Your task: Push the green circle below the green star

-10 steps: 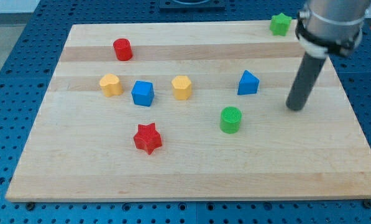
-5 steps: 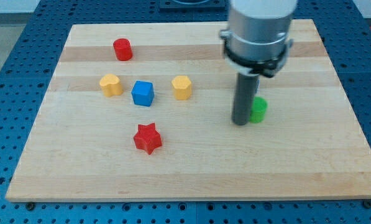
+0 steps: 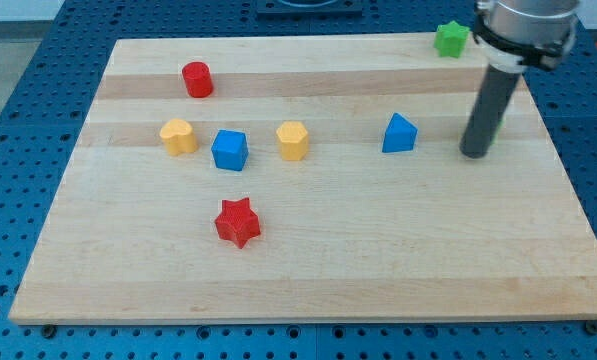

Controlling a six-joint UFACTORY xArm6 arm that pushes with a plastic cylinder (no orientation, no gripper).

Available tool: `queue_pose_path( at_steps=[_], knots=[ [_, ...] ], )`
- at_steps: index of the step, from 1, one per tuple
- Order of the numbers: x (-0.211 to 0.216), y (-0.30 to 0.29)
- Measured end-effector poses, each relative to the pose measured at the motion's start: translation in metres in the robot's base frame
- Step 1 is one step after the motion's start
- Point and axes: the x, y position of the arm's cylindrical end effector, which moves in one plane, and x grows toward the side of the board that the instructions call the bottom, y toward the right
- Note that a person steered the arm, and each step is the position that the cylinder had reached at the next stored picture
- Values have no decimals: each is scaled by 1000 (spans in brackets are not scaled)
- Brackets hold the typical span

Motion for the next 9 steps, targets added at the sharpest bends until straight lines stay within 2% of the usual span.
queue_pose_path(
  at_steps=[1,3,5,6,9],
  knots=[
    [6,40],
    [-30,14],
    [-18,-6],
    [-26,-15],
    [-103,-16]
  ],
)
